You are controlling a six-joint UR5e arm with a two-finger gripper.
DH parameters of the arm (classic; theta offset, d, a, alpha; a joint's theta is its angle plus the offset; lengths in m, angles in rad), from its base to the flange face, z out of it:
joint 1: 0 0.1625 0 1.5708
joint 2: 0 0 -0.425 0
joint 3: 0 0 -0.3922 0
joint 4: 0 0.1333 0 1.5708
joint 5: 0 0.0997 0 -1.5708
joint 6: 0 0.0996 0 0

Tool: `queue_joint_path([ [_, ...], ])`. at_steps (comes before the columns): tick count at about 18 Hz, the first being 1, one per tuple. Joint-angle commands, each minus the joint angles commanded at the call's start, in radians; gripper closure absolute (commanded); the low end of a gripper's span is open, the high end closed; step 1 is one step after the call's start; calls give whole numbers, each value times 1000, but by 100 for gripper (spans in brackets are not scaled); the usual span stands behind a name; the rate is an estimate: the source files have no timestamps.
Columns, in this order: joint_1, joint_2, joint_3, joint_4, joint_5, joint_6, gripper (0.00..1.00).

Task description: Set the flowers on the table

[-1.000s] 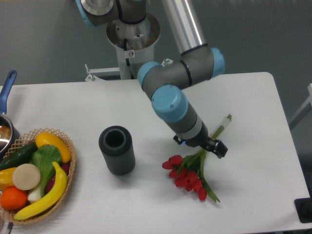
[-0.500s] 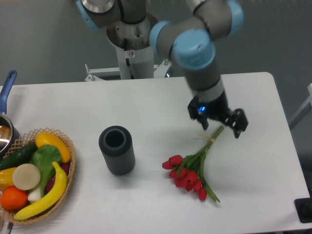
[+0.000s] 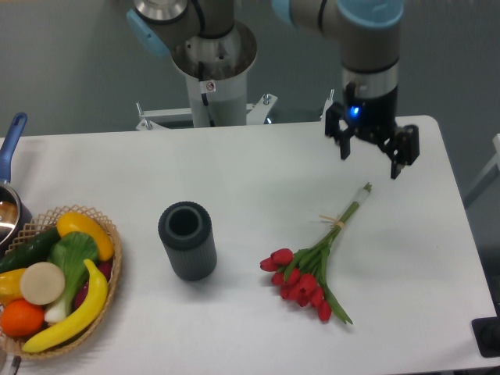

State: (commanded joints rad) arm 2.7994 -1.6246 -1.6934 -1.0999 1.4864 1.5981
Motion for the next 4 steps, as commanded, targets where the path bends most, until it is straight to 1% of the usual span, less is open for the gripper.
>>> queue_joint_path([
  [2, 12, 11, -15, -3, 0, 32, 0],
  [4, 11, 12, -20, -9, 0, 32, 0],
])
